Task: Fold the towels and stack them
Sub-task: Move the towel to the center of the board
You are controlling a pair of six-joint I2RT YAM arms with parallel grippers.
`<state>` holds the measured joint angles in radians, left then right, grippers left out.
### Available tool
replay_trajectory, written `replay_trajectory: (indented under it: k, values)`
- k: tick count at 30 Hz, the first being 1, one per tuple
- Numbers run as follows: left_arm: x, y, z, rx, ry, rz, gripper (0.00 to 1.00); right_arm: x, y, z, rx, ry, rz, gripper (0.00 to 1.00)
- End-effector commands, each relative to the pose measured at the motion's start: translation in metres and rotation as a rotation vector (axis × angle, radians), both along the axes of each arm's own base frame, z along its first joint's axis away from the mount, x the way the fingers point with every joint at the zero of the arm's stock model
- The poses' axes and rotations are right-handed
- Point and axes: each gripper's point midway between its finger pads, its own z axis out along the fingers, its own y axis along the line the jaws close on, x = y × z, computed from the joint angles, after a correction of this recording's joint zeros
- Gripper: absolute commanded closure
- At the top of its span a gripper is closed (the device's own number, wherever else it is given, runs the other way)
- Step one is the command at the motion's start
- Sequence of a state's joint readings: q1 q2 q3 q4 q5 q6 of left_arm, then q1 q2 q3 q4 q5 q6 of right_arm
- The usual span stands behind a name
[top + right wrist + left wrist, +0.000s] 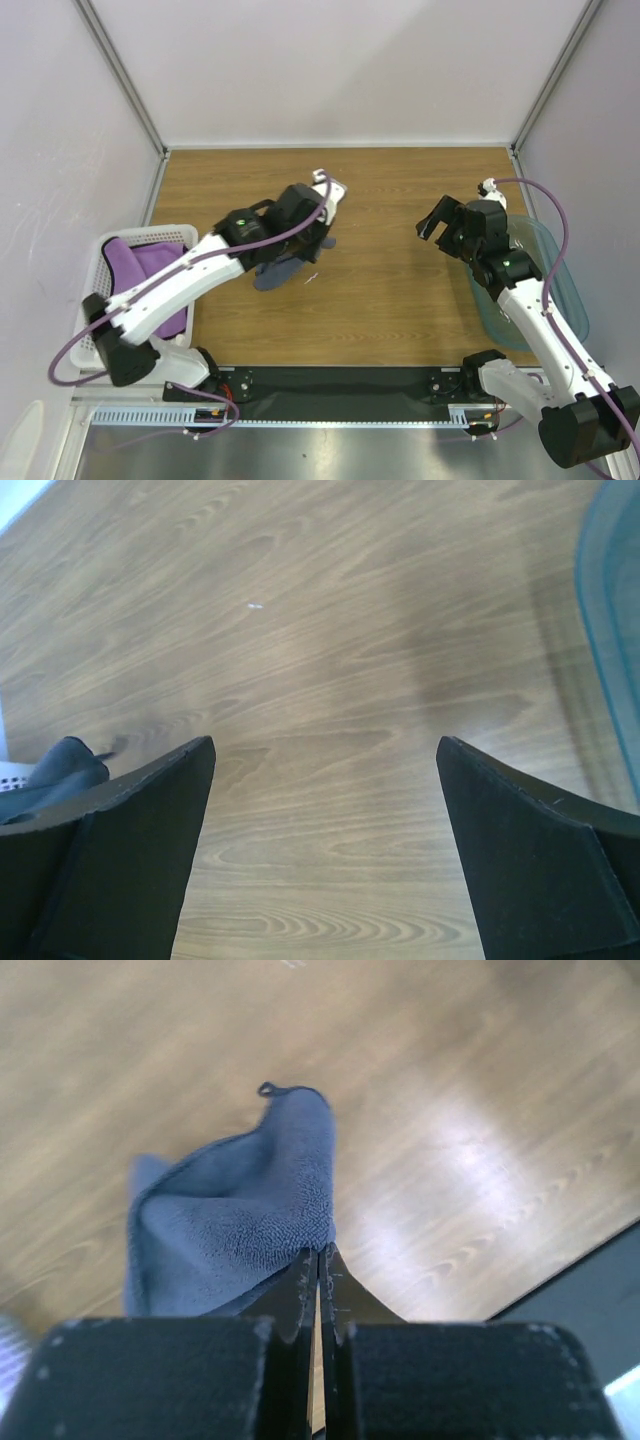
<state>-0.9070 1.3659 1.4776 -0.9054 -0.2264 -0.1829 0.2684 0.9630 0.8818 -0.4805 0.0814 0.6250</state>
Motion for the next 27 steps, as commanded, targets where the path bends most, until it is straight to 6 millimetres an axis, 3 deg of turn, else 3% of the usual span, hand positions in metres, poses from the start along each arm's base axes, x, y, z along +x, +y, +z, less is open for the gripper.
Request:
replay_trajectory:
  k: [1, 4, 7, 9, 10, 11, 13, 14, 16, 18, 19, 20, 23, 27]
  values:
    - [-0.002, -0.05, -0.043, -0.068, 0.121, -0.103, 0.99, -0.004, -0.015, 0.001, -0.029, 0.012, -0.083, 0.0]
    - [-0.014, -0.087, -0.074, -0.152, 0.237, -0.174, 1.0, -0.012, -0.026, -0.005, -0.055, 0.046, -0.114, 0.0]
    - [-0.013, -0.119, -0.079, -0.231, 0.262, -0.224, 1.0, -0.018, -0.032, -0.009, -0.062, 0.067, -0.124, 0.0]
    - [-0.01, -0.129, -0.079, -0.262, 0.262, -0.238, 0.91, -0.02, -0.032, -0.011, -0.063, 0.076, -0.12, 0.0]
    - [-0.009, -0.131, -0.084, -0.257, 0.267, -0.241, 0.84, -0.019, -0.034, -0.011, -0.067, 0.078, -0.122, 0.0]
    - [-0.009, -0.131, -0.089, -0.246, 0.273, -0.24, 0.65, -0.02, -0.033, -0.012, -0.068, 0.082, -0.119, 0.0]
    - [-0.005, -0.123, -0.101, -0.188, 0.275, -0.202, 0.4, -0.018, -0.033, -0.014, -0.07, 0.088, -0.117, 0.0]
    - [-0.001, -0.117, -0.106, -0.148, 0.274, -0.167, 0.14, -0.018, -0.032, -0.015, -0.07, 0.09, -0.115, 0.0]
    - [0.008, -0.087, -0.118, -0.036, 0.248, -0.06, 0.04, -0.016, -0.029, -0.017, -0.064, 0.101, -0.102, 0.0]
    - [0.012, -0.064, -0.116, -0.022, 0.241, 0.018, 0.01, -0.015, -0.026, -0.021, -0.053, 0.11, -0.089, 0.0]
    - [0.008, -0.05, -0.128, -0.005, 0.261, 0.051, 0.01, -0.014, -0.024, -0.024, -0.05, 0.12, -0.083, 0.0]
    - [0.011, -0.039, -0.119, -0.053, 0.258, 0.101, 0.01, -0.014, -0.023, -0.026, -0.044, 0.123, -0.084, 0.0]
    - [0.01, -0.018, -0.134, -0.12, 0.293, 0.201, 0.05, -0.015, -0.015, -0.038, -0.012, 0.156, -0.065, 0.0]
    - [0.01, -0.001, -0.15, -0.178, 0.326, 0.345, 0.21, -0.021, -0.002, -0.053, 0.002, 0.2, -0.032, 0.0]
